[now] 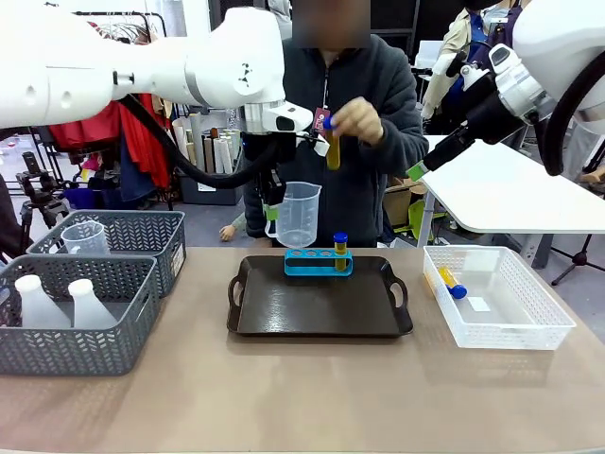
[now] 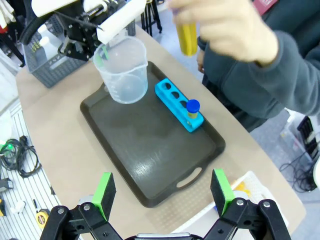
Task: Prepare the laboratory tools.
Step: Pick up one Large Measuring Cup and place it on the Handle tray.
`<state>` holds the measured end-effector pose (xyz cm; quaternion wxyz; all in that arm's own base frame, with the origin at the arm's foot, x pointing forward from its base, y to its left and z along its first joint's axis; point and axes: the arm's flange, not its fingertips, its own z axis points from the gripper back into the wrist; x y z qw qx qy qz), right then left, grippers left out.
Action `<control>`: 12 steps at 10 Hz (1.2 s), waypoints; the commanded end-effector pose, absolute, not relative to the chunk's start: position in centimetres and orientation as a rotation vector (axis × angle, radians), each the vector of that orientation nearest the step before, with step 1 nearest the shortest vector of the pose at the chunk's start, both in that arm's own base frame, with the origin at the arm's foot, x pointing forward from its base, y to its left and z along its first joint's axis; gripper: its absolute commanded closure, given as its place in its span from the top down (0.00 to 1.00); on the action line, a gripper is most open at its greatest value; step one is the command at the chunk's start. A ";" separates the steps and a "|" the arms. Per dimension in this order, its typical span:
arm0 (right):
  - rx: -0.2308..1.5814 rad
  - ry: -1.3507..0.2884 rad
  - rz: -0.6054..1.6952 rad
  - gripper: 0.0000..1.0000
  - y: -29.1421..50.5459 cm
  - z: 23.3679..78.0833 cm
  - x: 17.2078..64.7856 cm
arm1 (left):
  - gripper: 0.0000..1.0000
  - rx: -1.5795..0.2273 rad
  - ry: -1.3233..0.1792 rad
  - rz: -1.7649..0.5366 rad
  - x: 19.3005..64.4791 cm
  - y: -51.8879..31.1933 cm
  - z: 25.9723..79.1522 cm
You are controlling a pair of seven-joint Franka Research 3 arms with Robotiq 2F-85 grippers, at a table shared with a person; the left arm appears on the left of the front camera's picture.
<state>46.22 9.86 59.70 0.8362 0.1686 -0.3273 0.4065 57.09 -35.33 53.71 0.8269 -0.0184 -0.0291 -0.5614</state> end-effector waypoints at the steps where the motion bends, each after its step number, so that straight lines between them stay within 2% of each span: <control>1: 0.379 -0.703 0.859 1.00 9.8 59.8 46.3 | 0.00 -0.093 -0.028 -1.221 57.4 -35.7 53.8; 9: 0.379 -0.703 0.859 1.00 9.8 59.8 46.3 | 0.00 -0.122 -0.043 -1.198 56.7 -34.4 55.6; 12: 0.379 -0.703 0.859 1.00 9.8 59.8 46.3 | 0.00 -0.078 -0.068 -1.188 57.2 -35.2 54.6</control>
